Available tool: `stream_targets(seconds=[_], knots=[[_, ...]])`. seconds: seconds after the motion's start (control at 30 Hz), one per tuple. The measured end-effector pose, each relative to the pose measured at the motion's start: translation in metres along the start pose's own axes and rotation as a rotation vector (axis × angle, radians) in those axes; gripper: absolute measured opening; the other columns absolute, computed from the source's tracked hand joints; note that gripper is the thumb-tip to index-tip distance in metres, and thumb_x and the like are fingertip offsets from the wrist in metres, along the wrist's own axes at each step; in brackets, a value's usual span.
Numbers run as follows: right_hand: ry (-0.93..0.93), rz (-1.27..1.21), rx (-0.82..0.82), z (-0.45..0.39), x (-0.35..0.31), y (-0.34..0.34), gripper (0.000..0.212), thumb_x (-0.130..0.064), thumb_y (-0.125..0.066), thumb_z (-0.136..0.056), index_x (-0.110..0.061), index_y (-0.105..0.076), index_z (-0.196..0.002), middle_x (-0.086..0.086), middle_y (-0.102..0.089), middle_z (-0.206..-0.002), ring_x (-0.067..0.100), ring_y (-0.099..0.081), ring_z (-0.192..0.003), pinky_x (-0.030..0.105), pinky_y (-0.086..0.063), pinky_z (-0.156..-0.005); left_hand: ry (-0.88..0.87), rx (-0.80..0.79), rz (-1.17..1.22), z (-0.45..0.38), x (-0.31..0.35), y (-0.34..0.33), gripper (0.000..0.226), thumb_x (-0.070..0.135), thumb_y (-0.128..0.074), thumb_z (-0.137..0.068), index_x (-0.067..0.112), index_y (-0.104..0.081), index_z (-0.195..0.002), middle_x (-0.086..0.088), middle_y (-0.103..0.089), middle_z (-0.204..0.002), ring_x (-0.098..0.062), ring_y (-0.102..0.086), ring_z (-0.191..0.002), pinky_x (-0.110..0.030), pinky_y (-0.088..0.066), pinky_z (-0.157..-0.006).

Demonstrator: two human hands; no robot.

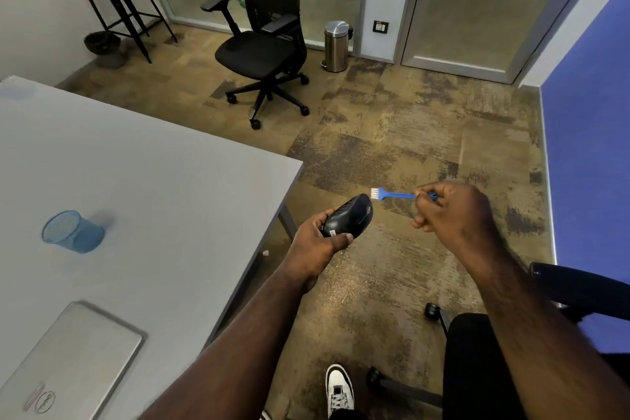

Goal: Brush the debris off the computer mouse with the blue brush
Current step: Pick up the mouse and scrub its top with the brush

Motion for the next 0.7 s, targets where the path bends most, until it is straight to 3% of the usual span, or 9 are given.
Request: stream_targets(seconds=[0.13,0.3,0.4,0.5,0.6,0.7], knots=[[0.058,-0.039,-0.161,0.006,-0.003,-0.01,0.01,-0.02,-0.066,-0.093,-0.024,-0.074,-0.09,-0.011,-0.072,-0.056,0.007,-0.069,-0.047,0.019,-0.056,-0.047,0.01,-0.012,0.051,0.0,-0.001,-0.001,0.044,-0.005,-0.07,-0.077,0.03,-0.068,-0.104,0.009,-0.072,-0.093,-0.008,-0.065,-0.085,-0.026,-0.055,-0.078],[0.01,0.078,0.055,-0.004,0.005,-0.003,0.014,-0.024,-0.064,-0.093,-0.019,-0.077,-0.096,-0.007,-0.069,-0.052,0.012,-0.07,-0.049,0.043,-0.063,-0.057,0.041,-0.013,0.123,-0.001,-0.003,0.0,0.042,-0.002,-0.071,-0.077,0.024,-0.068,-0.11,0.004,-0.07,-0.099,-0.015,-0.064,-0.091,-0.037,-0.055,-0.088],[0.118,0.047,-0.099,0.003,-0.002,-0.007,0.011,-0.025,-0.066,-0.092,-0.028,-0.076,-0.092,-0.014,-0.071,-0.057,0.01,-0.069,-0.048,0.043,-0.062,-0.056,0.057,0.008,0.15,-0.003,-0.005,0.002,0.043,0.001,-0.072,-0.077,0.017,-0.065,-0.116,-0.001,-0.069,-0.104,-0.018,-0.065,-0.095,-0.042,-0.053,-0.092],[0.155,0.01,-0.155,0.004,-0.005,-0.004,0.013,-0.024,-0.068,-0.089,-0.035,-0.074,-0.089,-0.017,-0.072,-0.06,0.008,-0.071,-0.05,0.04,-0.063,-0.055,0.099,0.041,0.229,-0.006,-0.008,0.007,0.043,0.0,-0.073,-0.077,0.011,-0.062,-0.118,-0.005,-0.068,-0.107,-0.02,-0.067,-0.096,-0.038,-0.056,-0.088],[0.196,0.051,-0.026,0.003,-0.005,0.001,0.012,-0.023,-0.067,-0.09,-0.026,-0.078,-0.094,-0.013,-0.07,-0.056,0.003,-0.067,-0.05,0.033,-0.06,-0.052,0.13,0.028,0.284,-0.005,-0.009,0.007,0.037,0.002,-0.069,-0.082,0.007,-0.061,-0.118,-0.007,-0.069,-0.106,-0.019,-0.069,-0.093,-0.033,-0.057,-0.085],[0.243,0.133,-0.094,0.01,-0.006,-0.001,0.014,-0.025,-0.066,-0.09,-0.025,-0.079,-0.097,-0.011,-0.069,-0.058,0.004,-0.06,-0.046,0.03,-0.053,-0.046,0.157,0.034,0.369,-0.005,-0.009,0.006,0.031,0.005,-0.065,-0.087,0.003,-0.06,-0.118,-0.01,-0.069,-0.106,-0.019,-0.069,-0.094,-0.033,-0.057,-0.087]])
Point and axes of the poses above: each hand's wrist, its own z-axis away from the middle knuckle, its own y-axis out of the back of the hand, x = y × z, the point moved 2 cm from there along -z, towards the middle knuckle
